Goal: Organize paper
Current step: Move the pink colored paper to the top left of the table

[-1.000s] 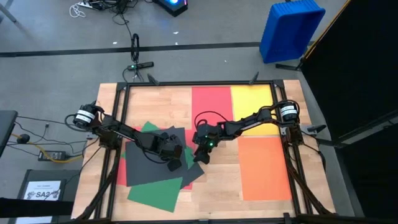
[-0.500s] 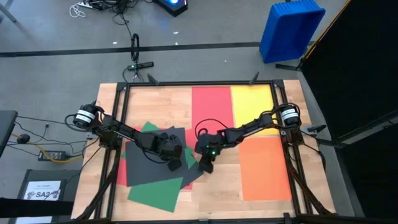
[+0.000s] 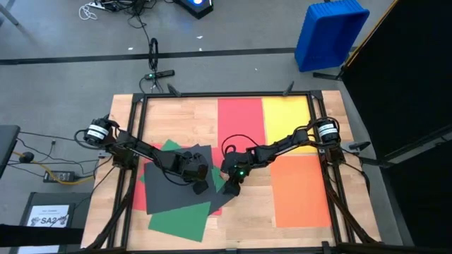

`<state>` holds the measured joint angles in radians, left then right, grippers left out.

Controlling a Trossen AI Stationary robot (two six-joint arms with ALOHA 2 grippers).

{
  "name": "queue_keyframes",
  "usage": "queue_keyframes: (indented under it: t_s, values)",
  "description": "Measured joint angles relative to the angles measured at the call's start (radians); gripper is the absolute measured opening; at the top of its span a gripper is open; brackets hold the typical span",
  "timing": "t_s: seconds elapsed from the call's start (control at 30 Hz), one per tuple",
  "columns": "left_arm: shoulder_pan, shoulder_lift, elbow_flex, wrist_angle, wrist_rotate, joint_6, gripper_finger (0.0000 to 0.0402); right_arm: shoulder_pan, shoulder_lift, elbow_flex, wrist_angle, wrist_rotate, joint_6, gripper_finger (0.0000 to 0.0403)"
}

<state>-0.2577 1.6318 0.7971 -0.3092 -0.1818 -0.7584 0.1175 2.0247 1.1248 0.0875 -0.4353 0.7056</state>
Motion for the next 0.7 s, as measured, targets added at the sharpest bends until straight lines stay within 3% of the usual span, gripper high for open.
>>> queue_keyframes:
  t_s: [0.7]
  values:
    - [0.000,0.000,0.000,0.004,0.000,-0.007,0.0016,-0.079,0.000,0.000,-0.027,-0.023,0.008,0.0214]
